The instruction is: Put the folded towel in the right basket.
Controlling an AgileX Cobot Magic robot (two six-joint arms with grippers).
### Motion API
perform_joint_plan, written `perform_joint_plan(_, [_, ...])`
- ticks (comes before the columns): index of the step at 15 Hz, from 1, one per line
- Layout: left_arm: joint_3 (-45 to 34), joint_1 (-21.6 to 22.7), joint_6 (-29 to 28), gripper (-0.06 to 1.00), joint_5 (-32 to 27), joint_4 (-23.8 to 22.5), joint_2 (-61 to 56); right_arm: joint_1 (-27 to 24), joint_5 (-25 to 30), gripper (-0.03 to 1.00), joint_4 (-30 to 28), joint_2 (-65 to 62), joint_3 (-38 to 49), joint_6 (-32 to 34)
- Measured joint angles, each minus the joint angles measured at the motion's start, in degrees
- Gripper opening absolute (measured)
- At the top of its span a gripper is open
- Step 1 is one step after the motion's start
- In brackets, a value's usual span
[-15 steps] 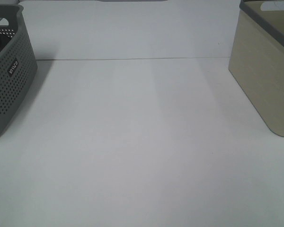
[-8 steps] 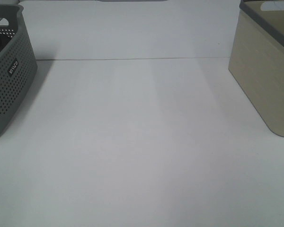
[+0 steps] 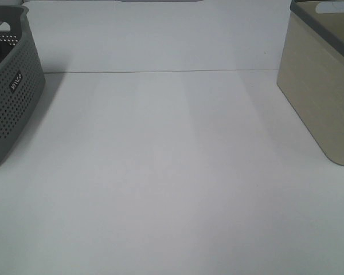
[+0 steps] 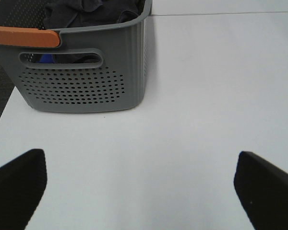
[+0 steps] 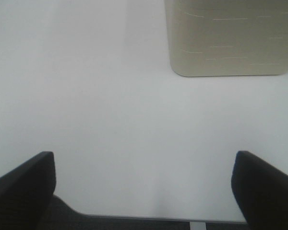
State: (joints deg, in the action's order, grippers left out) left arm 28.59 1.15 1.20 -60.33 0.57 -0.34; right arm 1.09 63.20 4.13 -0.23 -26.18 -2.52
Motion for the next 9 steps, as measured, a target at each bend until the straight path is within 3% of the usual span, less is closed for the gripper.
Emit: perform_joint_plan(9, [0.0, 0.0, 0.0, 0.99, 0.0, 0.0, 0.0, -1.15, 0.0, 0.96, 0.4, 0.0, 0.0, 0.0])
